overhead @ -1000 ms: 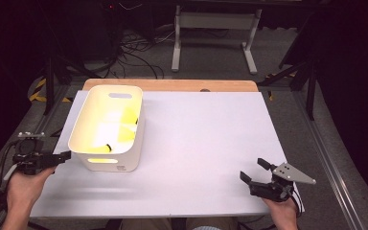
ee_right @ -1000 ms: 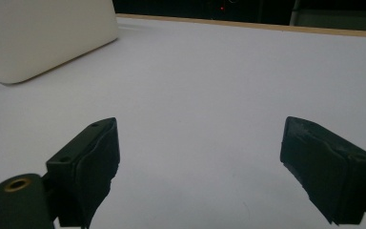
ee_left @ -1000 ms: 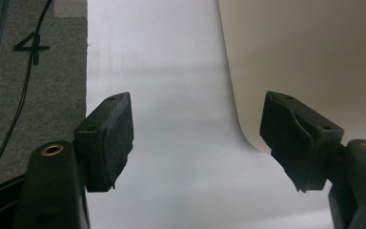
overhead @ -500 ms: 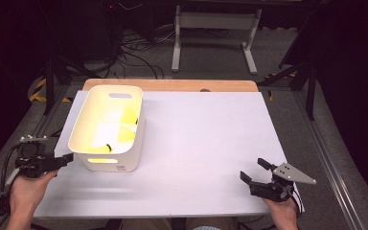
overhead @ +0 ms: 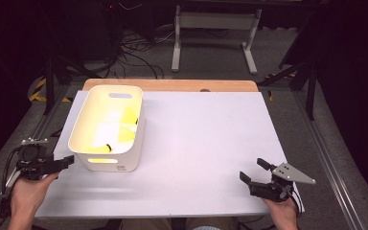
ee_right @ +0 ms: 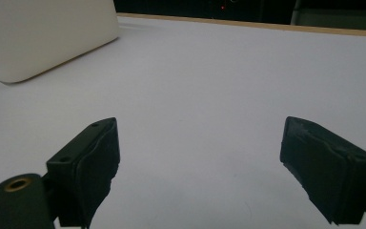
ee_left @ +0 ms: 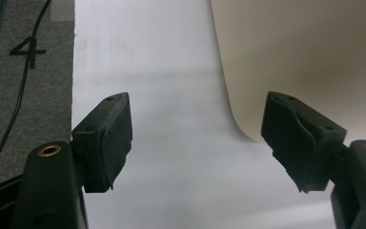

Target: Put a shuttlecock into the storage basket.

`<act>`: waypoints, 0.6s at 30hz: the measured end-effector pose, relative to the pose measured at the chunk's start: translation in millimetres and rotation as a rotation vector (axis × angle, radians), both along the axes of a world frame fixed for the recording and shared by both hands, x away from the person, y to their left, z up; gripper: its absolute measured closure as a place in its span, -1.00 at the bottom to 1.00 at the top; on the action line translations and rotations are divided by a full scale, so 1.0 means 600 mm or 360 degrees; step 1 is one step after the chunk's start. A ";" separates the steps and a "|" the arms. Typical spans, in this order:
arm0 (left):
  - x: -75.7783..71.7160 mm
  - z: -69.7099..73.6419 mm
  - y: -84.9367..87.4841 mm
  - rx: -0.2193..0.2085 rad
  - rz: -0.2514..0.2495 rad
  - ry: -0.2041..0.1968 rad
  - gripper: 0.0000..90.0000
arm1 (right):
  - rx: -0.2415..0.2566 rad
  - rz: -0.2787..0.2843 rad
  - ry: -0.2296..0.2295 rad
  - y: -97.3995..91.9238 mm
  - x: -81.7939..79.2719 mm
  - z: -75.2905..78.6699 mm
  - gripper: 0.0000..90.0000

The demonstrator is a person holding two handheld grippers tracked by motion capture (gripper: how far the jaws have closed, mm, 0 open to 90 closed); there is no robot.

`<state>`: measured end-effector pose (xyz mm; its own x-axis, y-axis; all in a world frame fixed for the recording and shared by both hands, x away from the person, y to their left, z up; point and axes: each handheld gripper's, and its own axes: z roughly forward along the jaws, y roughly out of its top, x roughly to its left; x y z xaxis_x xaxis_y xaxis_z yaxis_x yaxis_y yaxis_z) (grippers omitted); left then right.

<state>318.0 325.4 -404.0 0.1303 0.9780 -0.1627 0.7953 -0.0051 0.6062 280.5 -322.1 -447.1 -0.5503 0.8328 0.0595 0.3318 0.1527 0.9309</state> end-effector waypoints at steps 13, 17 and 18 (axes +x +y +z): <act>-0.001 -0.009 -0.008 -0.0023 -0.0010 -0.0007 -0.46 | 0.0004 0.0002 0.0003 -0.001 0.000 0.000 -0.69; -0.005 -0.012 -0.009 -0.0032 -0.0018 -0.0005 -0.47 | 0.0005 0.0003 0.0001 -0.001 0.000 0.000 -0.69; -0.006 -0.012 -0.010 -0.0029 -0.0019 -0.0008 -0.47 | 0.0004 0.0004 0.0000 -0.001 0.000 0.000 -0.69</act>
